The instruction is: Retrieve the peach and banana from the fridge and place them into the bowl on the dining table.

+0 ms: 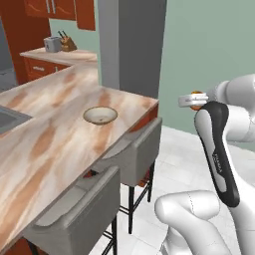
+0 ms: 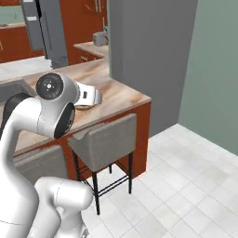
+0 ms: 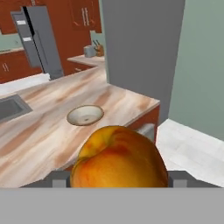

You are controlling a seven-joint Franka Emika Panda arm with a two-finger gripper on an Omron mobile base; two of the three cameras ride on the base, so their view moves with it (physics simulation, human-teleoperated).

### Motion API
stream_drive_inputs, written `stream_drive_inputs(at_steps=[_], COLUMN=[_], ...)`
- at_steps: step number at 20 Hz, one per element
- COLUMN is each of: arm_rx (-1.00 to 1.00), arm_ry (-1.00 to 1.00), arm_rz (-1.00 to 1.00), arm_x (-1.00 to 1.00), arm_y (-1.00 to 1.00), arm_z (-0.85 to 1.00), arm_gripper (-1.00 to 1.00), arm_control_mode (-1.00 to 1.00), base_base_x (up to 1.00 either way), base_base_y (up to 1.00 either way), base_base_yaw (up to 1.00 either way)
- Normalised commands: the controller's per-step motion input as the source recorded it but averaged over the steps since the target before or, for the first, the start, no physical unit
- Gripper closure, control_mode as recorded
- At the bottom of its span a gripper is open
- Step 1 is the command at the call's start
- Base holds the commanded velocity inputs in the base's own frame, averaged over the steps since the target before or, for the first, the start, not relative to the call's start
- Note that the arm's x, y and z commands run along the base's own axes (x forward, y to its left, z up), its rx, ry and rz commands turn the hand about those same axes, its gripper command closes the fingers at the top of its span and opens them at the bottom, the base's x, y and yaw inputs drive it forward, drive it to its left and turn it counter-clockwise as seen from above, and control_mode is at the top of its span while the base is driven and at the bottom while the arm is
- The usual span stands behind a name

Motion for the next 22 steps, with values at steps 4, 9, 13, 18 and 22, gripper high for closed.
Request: stream_drive_inputs(at_steps=[4, 9, 13, 18, 22], arm_rx=[0.0, 0.0, 0.0, 0.0, 0.0], arm_ry=[0.0, 0.0, 0.0, 0.0, 0.0], arm_rz=[0.0, 0.0, 0.0, 0.0, 0.0], arm_x=[0.0, 0.0, 0.0, 0.0, 0.0], arm_y=[0.0, 0.0, 0.0, 0.0, 0.0], arm_z=[0.0, 0.0, 0.0, 0.0, 0.0], arm_gripper=[1.0, 1.0, 1.0, 1.0, 1.0], arm_control_mode=[1.0, 1.0, 1.0, 1.0, 1.0], base_base_x=[1.0, 1.0, 1.0, 1.0, 1.0], base_base_y=[-0.7, -0.53, -0.11, 0.0, 0.0], base_base_yaw=[0.42, 0.41, 0.4, 0.41, 0.47])
